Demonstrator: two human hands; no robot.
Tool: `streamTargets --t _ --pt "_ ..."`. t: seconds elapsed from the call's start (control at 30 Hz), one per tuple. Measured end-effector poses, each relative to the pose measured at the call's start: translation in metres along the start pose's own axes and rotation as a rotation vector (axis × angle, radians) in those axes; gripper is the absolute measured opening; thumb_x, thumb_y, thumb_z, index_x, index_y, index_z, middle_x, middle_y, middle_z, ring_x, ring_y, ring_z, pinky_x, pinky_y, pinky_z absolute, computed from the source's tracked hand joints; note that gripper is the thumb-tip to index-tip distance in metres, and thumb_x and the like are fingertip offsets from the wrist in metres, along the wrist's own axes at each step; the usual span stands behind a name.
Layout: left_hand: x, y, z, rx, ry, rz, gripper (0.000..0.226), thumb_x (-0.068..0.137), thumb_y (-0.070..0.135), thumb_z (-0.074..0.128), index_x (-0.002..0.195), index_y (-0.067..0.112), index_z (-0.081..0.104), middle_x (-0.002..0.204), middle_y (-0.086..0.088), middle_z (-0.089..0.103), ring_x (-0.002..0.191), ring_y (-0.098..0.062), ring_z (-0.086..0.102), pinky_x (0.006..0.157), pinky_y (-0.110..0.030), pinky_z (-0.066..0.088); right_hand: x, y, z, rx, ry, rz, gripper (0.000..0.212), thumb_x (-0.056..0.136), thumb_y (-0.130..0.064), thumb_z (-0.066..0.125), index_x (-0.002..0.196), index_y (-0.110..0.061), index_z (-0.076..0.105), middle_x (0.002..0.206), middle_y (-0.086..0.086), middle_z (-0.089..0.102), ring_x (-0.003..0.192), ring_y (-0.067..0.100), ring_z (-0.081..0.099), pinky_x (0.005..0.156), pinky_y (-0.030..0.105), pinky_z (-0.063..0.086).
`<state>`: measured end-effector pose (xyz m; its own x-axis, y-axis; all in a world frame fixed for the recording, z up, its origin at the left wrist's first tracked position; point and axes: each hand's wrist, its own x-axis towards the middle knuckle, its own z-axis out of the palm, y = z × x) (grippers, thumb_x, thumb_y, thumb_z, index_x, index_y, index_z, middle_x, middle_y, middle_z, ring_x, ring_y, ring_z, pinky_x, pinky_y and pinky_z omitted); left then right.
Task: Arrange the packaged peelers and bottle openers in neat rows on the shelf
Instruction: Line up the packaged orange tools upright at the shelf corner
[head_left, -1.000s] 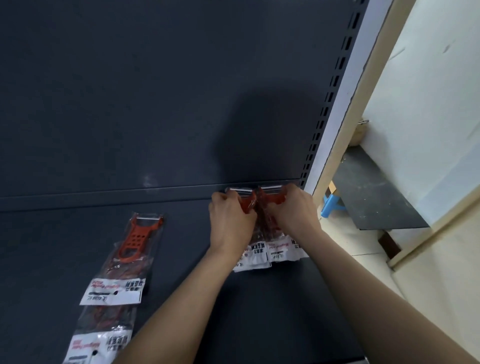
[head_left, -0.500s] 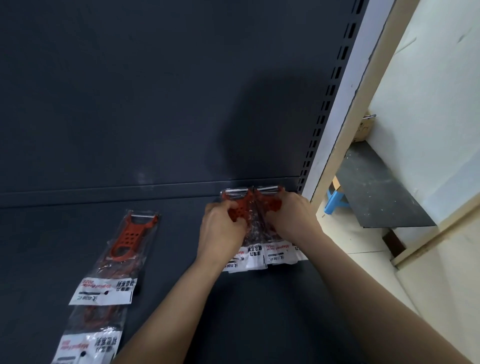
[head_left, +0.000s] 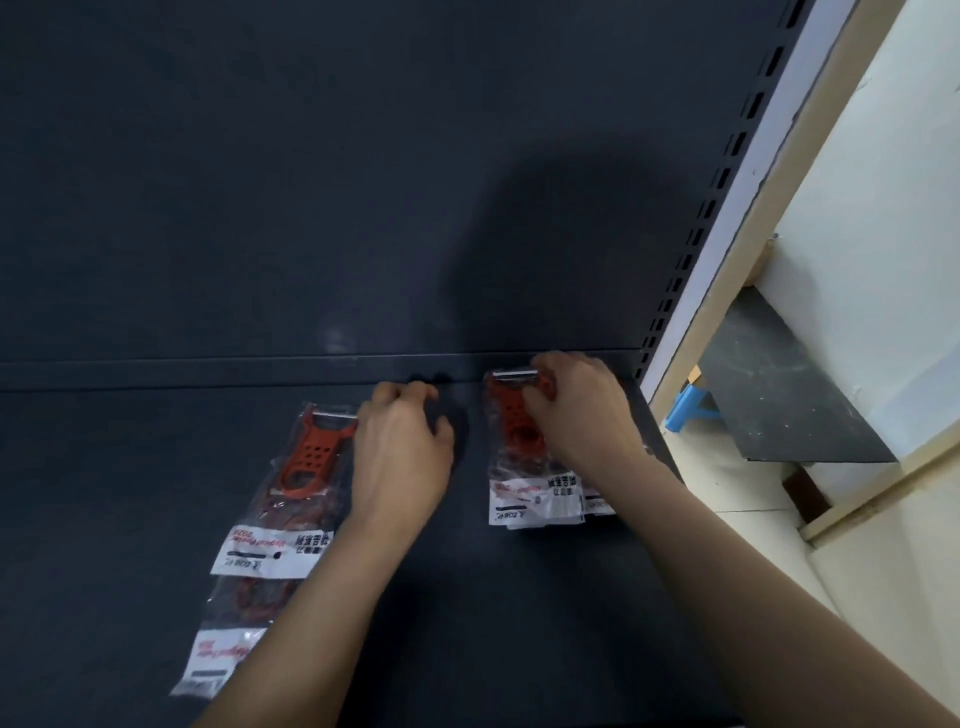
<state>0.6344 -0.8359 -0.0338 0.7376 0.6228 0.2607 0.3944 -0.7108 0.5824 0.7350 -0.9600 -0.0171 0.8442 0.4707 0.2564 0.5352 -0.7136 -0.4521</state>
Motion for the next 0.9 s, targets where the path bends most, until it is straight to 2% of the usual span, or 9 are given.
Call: streamTargets --t 0.13,0.23,0.37,0.5,0.57,0.63,0.73,0.83,0.9 --pt "-0.005 -0.039 -0.029 0.273 -0.012 -0.130 0.037 0.088 0.022 0.057 0.123 0.010 0.056 0.120 -0.017 0.051 0.108 -0.038 0.043 0.091 -0.043 0.035 -0.004 -0.043 0.028 0.073 -0.171 -0.132 0.028 0.088 -0.023 0.058 0.111 -0.009 0.062 0.107 0.013 0.065 0.103 0.030 0.057 0.088 0.036 0.043" --pt "-0.012 -0.065 -0.045 0.325 -0.081 -0.215 0.051 0.087 0.034 0.059 0.132 0.012 0.047 0.121 -0.018 0.049 0.110 -0.037 0.042 0.090 -0.044 0.037 -0.011 -0.072 0.052 0.132 -0.295 -0.157 0.032 0.088 -0.028 0.060 0.114 -0.011 0.061 0.109 0.011 0.065 0.104 0.028 0.058 0.088 0.033 0.045" --pt "-0.017 -0.091 -0.061 0.207 -0.113 -0.274 0.049 0.078 0.038 0.068 0.115 0.008 0.054 0.108 -0.019 0.059 0.103 -0.038 0.051 0.084 -0.040 0.042 -0.020 -0.102 0.074 0.181 -0.407 -0.166 0.028 0.088 -0.027 0.061 0.109 -0.010 0.063 0.107 0.010 0.065 0.100 0.028 0.059 0.086 0.034 0.047" --pt "-0.018 -0.111 -0.076 0.053 -0.015 -0.298 0.033 0.080 0.030 0.066 0.104 0.010 0.057 0.096 -0.014 0.066 0.092 -0.035 0.058 0.071 -0.034 0.040 -0.029 -0.124 0.086 0.192 -0.417 -0.149 0.016 0.087 -0.026 0.062 0.086 -0.010 0.061 0.088 0.006 0.064 0.086 0.026 0.061 0.072 0.032 0.048" --pt "-0.018 -0.121 -0.081 -0.016 0.030 -0.327 0.031 0.080 0.024 0.065 0.106 0.011 0.055 0.097 -0.012 0.064 0.093 -0.034 0.058 0.072 -0.033 0.041 -0.034 -0.135 0.089 0.182 -0.434 -0.134 0.026 0.086 -0.030 0.063 0.069 -0.015 0.050 0.075 0.001 0.057 0.076 0.024 0.058 0.062 0.028 0.042" --pt "-0.017 -0.131 -0.086 -0.082 0.062 -0.347 0.034 0.080 0.020 0.063 0.111 0.011 0.054 0.102 -0.012 0.063 0.096 -0.034 0.058 0.079 -0.036 0.045 -0.040 -0.146 0.091 0.187 -0.474 -0.116 0.034 0.082 -0.037 0.066 0.062 -0.022 0.043 0.069 -0.004 0.052 0.071 0.020 0.055 0.057 0.027 0.037" --pt "-0.016 -0.143 -0.093 -0.176 0.113 -0.367 0.035 0.082 0.020 0.061 0.114 0.010 0.051 0.106 -0.013 0.060 0.097 -0.031 0.057 0.082 -0.037 0.046 -0.049 -0.163 0.098 0.171 -0.532 -0.119 0.031 0.077 -0.047 0.069 0.078 -0.021 0.052 0.078 -0.005 0.058 0.075 0.017 0.059 0.056 0.027 0.041" --pt "-0.017 -0.155 -0.099 -0.184 0.154 -0.372 0.039 0.084 0.019 0.061 0.119 0.008 0.046 0.111 -0.014 0.057 0.097 -0.031 0.055 0.079 -0.033 0.041 -0.055 -0.177 0.108 0.056 -0.506 -0.150 0.061 0.073 -0.050 0.071 0.114 -0.009 0.051 0.113 0.009 0.055 0.103 0.028 0.054 0.078 0.033 0.045" --pt "-0.017 -0.161 -0.102 -0.171 0.156 -0.367 0.040 0.084 0.018 0.062 0.120 0.008 0.046 0.112 -0.015 0.057 0.098 -0.031 0.054 0.077 -0.031 0.039 -0.056 -0.182 0.114 -0.002 -0.487 -0.142 0.072 0.073 -0.048 0.072 0.124 -0.006 0.044 0.122 0.013 0.047 0.112 0.032 0.046 0.087 0.037 0.042"
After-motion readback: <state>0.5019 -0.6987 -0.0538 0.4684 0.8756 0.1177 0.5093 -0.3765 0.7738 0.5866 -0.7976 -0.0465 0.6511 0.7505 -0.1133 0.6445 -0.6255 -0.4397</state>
